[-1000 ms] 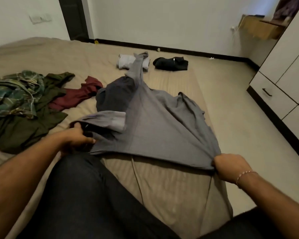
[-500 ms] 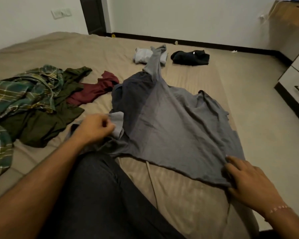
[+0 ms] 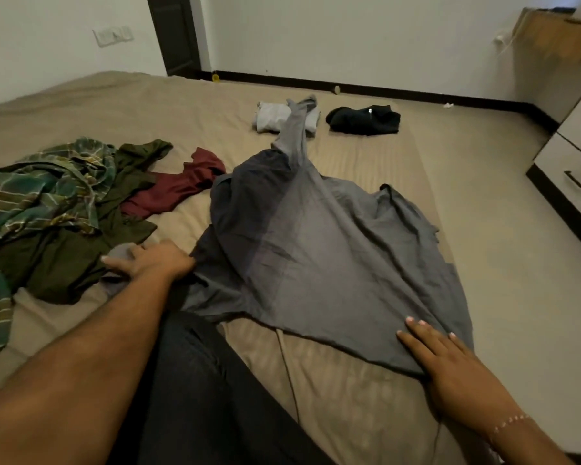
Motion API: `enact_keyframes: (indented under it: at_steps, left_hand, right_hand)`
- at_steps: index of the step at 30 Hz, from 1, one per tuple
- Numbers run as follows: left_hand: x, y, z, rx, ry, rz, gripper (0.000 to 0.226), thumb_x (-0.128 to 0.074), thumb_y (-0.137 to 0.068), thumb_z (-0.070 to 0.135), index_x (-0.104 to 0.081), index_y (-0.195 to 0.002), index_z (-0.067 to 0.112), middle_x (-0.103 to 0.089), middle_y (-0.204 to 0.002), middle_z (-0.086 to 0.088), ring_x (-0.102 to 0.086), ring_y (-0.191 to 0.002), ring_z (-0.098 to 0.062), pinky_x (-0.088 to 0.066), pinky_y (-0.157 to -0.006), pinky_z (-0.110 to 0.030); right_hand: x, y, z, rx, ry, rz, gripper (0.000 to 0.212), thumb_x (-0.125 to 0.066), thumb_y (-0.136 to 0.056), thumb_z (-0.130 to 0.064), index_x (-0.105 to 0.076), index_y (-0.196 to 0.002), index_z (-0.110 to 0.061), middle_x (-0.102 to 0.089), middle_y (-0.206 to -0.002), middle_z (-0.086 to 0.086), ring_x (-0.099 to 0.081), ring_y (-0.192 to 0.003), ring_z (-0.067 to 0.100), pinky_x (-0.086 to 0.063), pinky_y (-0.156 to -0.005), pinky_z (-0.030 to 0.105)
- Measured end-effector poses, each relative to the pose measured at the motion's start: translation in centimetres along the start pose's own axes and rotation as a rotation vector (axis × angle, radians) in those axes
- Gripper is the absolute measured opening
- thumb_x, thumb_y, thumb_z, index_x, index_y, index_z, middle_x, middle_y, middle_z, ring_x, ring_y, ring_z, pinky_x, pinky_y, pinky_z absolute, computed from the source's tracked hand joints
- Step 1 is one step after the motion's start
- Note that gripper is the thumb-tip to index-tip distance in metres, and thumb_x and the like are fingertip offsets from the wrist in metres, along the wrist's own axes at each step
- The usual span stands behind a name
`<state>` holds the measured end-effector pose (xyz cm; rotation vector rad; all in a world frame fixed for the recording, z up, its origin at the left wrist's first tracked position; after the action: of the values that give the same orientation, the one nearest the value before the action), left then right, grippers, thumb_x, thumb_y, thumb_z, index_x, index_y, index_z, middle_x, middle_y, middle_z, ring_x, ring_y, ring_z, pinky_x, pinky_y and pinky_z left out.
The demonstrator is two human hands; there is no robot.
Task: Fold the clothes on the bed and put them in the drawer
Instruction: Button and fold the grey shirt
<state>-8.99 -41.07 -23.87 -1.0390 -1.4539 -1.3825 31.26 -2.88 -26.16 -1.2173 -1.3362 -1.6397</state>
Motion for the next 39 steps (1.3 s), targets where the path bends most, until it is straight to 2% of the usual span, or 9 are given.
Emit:
enact_keyframes:
  at_steps: [3, 6, 12, 22, 25, 28, 31, 35, 39]
  left_hand:
    - [2.5, 4.9, 3.1, -0.467, 0.102, 0.398, 0.068, -0.057, -0.082, 0.062, -0.054, -0.134, 0.019, -0.053, -0.139, -0.013, -0.048, -0.133, -0.037, -0.037, -0.108, -0.061]
    - [-0.1, 8.7, 6.8, -0.924, -0.023, 0.175, 0.077, -0.051, -0.081, 0.066, -0.042, -0.146, 0.027, -0.05, -0.139, -0.003, -0.054, -0.125, -0.03, -0.051, -0.098, -0.046]
    - [-0.4, 0.7, 2.4, -0.315, 0.08, 0.034, 0.06, -0.06, -0.094, 0.052, -0.052, -0.135, 0.008, -0.057, -0.134, -0.022, -0.06, -0.118, -0.038, -0.051, -0.099, -0.042]
    - [-1.0, 1.6, -2.5, 0.057, 0.194, -0.002, 0.038, -0.056, -0.098, 0.024, -0.066, -0.124, -0.001, -0.064, -0.129, -0.023, -0.061, -0.12, -0.04, -0.05, -0.093, -0.043]
    - [0.0, 3.6, -2.8, 0.001, 0.162, 0.054, 0.033, -0.059, -0.097, 0.028, -0.067, -0.118, 0.004, -0.066, -0.124, -0.02, -0.063, -0.115, -0.039, -0.048, -0.083, -0.039]
    - [3.0, 6.5, 0.4, -0.451, 0.086, 0.42, 0.04, -0.062, -0.08, 0.05, -0.066, -0.107, 0.021, -0.066, -0.11, -0.009, -0.063, -0.106, -0.034, -0.052, -0.082, -0.042]
    - [0.7, 11.0, 5.8, -1.013, -0.018, -0.001, 0.077, -0.067, -0.076, 0.07, -0.05, -0.14, 0.03, -0.054, -0.132, 0.0, -0.054, -0.122, -0.024, -0.048, -0.104, -0.042]
    - [-3.9, 12.7, 7.6, -0.882, -0.39, -0.263, 0.116, -0.08, -0.077, 0.056, -0.008, -0.164, 0.03, -0.014, -0.169, -0.004, -0.021, -0.154, -0.031, -0.029, -0.123, -0.052]
    - [-2.1, 10.9, 6.7, -0.596, -0.377, -0.07, 0.075, -0.069, -0.083, 0.039, -0.036, -0.149, 0.025, -0.044, -0.147, -0.007, -0.047, -0.134, -0.035, -0.046, -0.104, -0.063]
  right_hand:
    - [0.5, -0.7, 0.2, 0.0, -0.04, 0.027, 0.087, -0.051, -0.086, -0.029, -0.012, -0.163, -0.039, 0.009, -0.17, -0.011, -0.008, -0.159, 0.015, -0.001, -0.126, 0.038]
    - [0.5, -1.4, -0.4, 0.064, -0.075, 0.018, 0.083, -0.039, -0.085, -0.035, -0.011, -0.162, -0.041, 0.01, -0.169, -0.015, -0.001, -0.159, 0.012, 0.001, -0.127, 0.04]
    - [0.3, -0.8, -0.1, 0.082, -0.109, 0.047, 0.069, -0.027, -0.099, -0.025, -0.001, -0.156, -0.054, 0.021, -0.164, -0.025, 0.017, -0.155, 0.002, 0.012, -0.127, 0.035]
    - [-0.5, -0.8, 0.1, 0.071, -0.095, 0.107, 0.079, -0.034, -0.103, -0.011, 0.009, -0.157, -0.049, 0.026, -0.161, -0.019, 0.019, -0.153, 0.004, 0.016, -0.123, 0.032]
    - [-0.9, -1.1, 0.3, 0.087, -0.139, 0.107, 0.086, -0.04, -0.098, -0.004, 0.009, -0.152, -0.05, 0.022, -0.161, -0.021, 0.015, -0.154, 0.003, 0.016, -0.121, 0.027]
    - [-0.7, -1.3, 0.7, 0.082, -0.195, 0.122, 0.081, -0.042, -0.098, 0.0, -0.007, -0.154, -0.048, 0.01, -0.16, -0.022, 0.007, -0.152, -0.001, 0.014, -0.12, 0.023]
    - [-0.3, -1.1, 1.6, 0.048, -0.256, 0.126, 0.073, -0.043, -0.097, 0.003, -0.031, -0.156, -0.039, -0.012, -0.155, -0.025, -0.013, -0.153, 0.001, 0.006, -0.118, 0.013]
    - [-0.1, -1.1, 2.4, 0.011, -0.297, 0.126, 0.069, -0.046, -0.093, 0.003, -0.046, -0.15, -0.037, -0.03, -0.151, -0.027, -0.033, -0.15, 0.006, -0.012, -0.116, 0.008]
    - [-0.5, -1.4, 2.1, 0.032, -0.252, 0.068, 0.076, -0.044, -0.094, 0.004, -0.032, -0.158, -0.036, -0.015, -0.161, -0.024, -0.017, -0.156, 0.004, -0.001, -0.117, 0.011]
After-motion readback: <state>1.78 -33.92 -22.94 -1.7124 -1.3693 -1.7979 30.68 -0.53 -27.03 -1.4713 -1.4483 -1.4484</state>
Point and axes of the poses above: each hand's wrist, its own y-axis away from the middle knuckle, its own x-axis out of the back of the hand, z = x × y, the point moved 4 cm from there along -y, towards the middle knuckle
